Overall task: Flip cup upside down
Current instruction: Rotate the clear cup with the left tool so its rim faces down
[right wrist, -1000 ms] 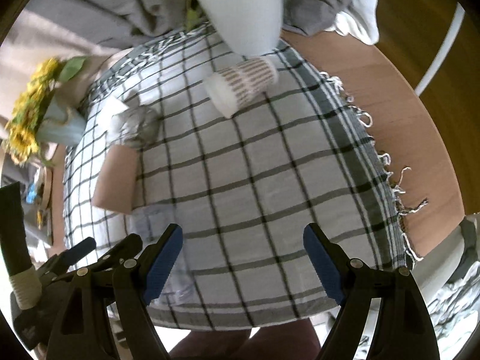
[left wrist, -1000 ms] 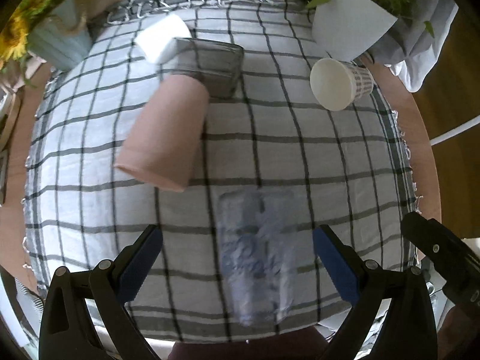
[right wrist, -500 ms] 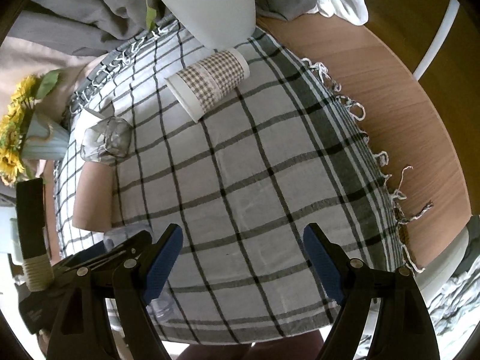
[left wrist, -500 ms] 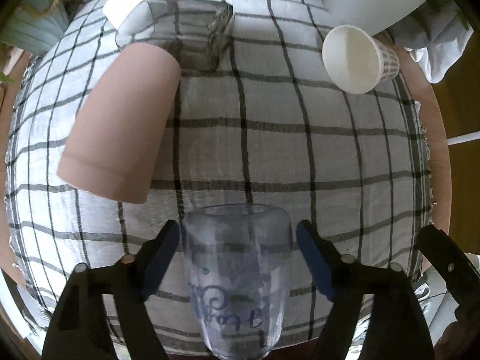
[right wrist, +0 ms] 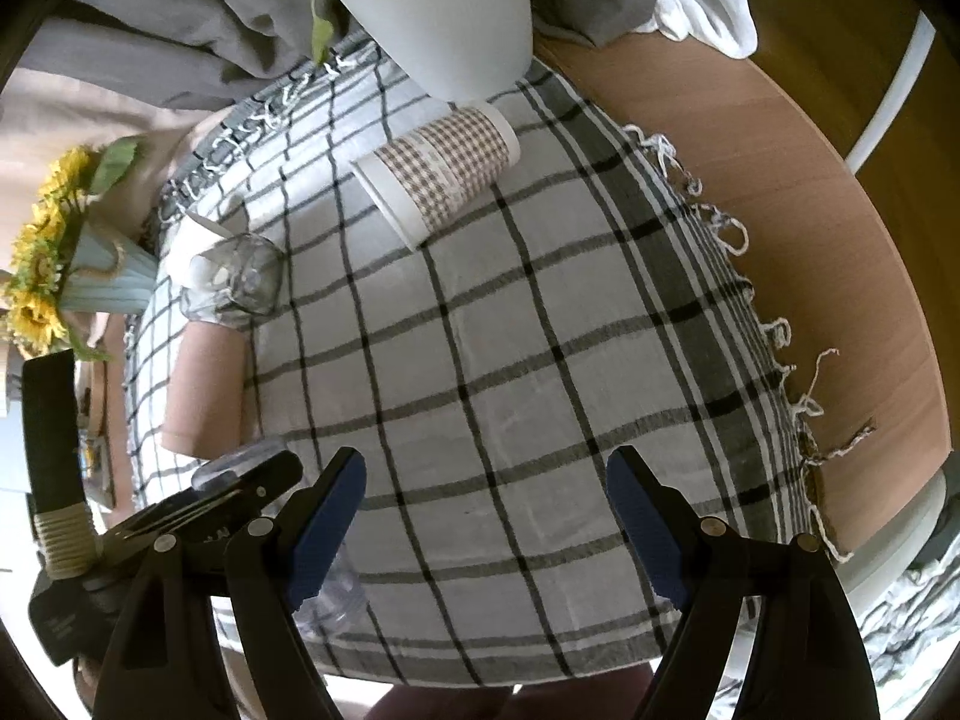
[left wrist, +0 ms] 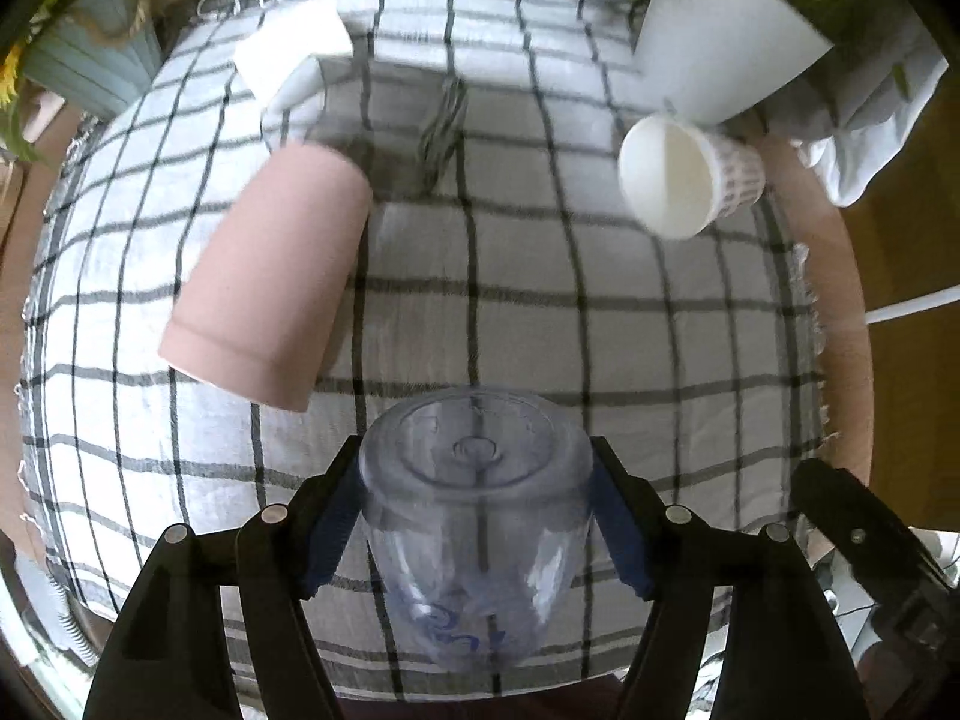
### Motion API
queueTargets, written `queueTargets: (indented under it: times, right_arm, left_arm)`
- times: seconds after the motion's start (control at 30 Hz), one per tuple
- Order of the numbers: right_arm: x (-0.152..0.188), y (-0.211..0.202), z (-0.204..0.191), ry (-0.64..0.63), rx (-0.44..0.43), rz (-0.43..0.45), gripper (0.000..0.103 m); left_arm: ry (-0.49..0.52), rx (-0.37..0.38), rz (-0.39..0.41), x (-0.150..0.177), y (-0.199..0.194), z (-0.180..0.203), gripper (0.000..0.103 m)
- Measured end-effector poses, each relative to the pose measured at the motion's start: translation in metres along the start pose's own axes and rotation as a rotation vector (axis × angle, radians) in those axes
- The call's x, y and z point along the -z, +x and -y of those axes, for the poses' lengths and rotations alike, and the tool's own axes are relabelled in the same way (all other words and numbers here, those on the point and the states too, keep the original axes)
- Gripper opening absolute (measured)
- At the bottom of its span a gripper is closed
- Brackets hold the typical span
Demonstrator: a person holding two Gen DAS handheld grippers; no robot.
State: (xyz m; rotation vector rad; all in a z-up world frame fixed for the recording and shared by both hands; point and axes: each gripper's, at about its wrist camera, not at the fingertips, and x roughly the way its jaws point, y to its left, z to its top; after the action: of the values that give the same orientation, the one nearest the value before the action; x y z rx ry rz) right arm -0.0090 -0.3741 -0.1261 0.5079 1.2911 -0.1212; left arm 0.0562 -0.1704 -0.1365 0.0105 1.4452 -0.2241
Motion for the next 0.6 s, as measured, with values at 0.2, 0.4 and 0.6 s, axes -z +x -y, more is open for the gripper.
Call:
queueTargets:
  times: [0.2, 0.4, 0.6]
  right_arm:
    - [-0.004, -0.012, -0.002, -0.001, -0.028, 0.026, 0.083]
    - [-0.007, -0.02, -0.003, -0.021, -0.02, 0.054, 0.083]
    - [-0.001, -0.023, 0.001, -0.022, -0.013, 0.056, 0.082]
  left_arm:
    - [0.019, 0.019, 0.055, -0.002, -0.023, 0.007, 0.07]
    - [0.031, 0.024, 0.052, 0.005, -0.029, 0.01, 0.07]
    - [0.057, 0.052, 0.04, 0.022, -0.031, 0.017, 0.07]
